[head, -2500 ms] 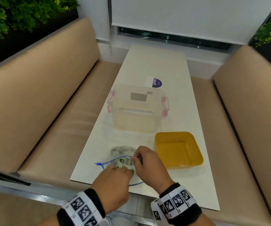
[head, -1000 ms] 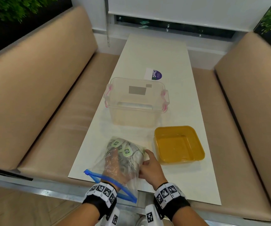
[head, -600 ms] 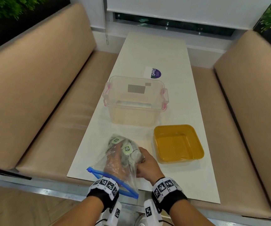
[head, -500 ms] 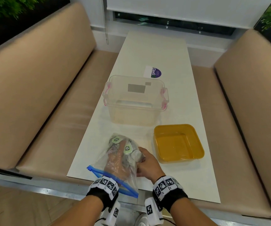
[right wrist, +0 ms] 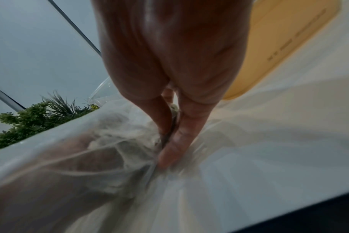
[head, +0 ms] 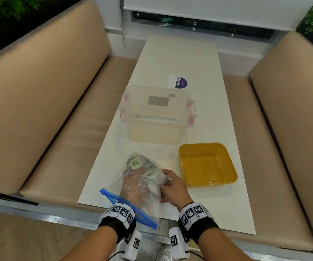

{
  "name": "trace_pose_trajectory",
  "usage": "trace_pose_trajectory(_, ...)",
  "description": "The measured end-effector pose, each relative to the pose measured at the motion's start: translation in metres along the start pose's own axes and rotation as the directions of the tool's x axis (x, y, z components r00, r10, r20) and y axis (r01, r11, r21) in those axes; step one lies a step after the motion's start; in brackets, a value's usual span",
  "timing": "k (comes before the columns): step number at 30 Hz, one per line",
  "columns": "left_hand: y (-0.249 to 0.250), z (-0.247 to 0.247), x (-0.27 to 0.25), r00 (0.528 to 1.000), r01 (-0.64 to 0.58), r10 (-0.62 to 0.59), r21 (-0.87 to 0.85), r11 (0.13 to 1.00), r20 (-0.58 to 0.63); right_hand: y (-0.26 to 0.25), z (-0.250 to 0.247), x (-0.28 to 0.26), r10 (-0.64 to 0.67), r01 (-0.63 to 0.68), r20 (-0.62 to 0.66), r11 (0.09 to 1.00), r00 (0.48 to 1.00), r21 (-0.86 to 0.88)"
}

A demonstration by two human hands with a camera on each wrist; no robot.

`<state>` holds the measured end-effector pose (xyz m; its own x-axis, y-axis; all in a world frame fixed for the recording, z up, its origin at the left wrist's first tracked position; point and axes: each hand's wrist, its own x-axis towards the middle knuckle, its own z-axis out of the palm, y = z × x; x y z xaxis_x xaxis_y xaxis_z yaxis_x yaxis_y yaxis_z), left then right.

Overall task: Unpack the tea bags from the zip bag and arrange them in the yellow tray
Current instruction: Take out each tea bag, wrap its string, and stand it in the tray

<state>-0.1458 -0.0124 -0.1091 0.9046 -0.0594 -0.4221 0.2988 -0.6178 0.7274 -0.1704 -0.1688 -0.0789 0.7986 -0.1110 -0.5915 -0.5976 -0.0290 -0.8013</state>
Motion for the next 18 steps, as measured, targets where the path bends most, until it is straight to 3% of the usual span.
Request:
trace_pose_trajectory(4, 0.001, -0.006, -0.001, 0.996, -0.053, 0.052, -0.021, 0.998, -0.072, 0.001, 0.001, 0.001, 0.009, -0.009, -0.010, 1.000, 1.000, 0.019)
trace_pose_trajectory(8, 0.001, -0.002, 0.001, 1.000, -0.025, 0.025, -0.040, 0.999, 0.015, -0.002, 0.005, 0.004, 0.001, -0.002, -0.012, 1.000, 1.000, -0.023)
trace_pose_trajectory(12, -0.002, 0.002, 0.009, 1.000, 0.029, -0.029, -0.135, 0.990, -0.001, -0.004, 0.005, 0.005, 0.004, -0.004, -0.020, 1.000, 1.000, 0.007)
trace_pose_trajectory(16, -0.005, -0.003, 0.013, 0.992, 0.016, -0.056, -0.336, 0.942, -0.109, -0.005, 0.004, 0.004, -0.032, 0.033, -0.061, 0.999, 0.998, 0.011)
trace_pose_trajectory(18, 0.000, -0.007, 0.010, 0.990, 0.038, -0.098, -0.467, 0.883, -0.106, -0.007, 0.004, 0.003, -0.044, 0.044, -0.080, 0.999, 0.996, 0.005)
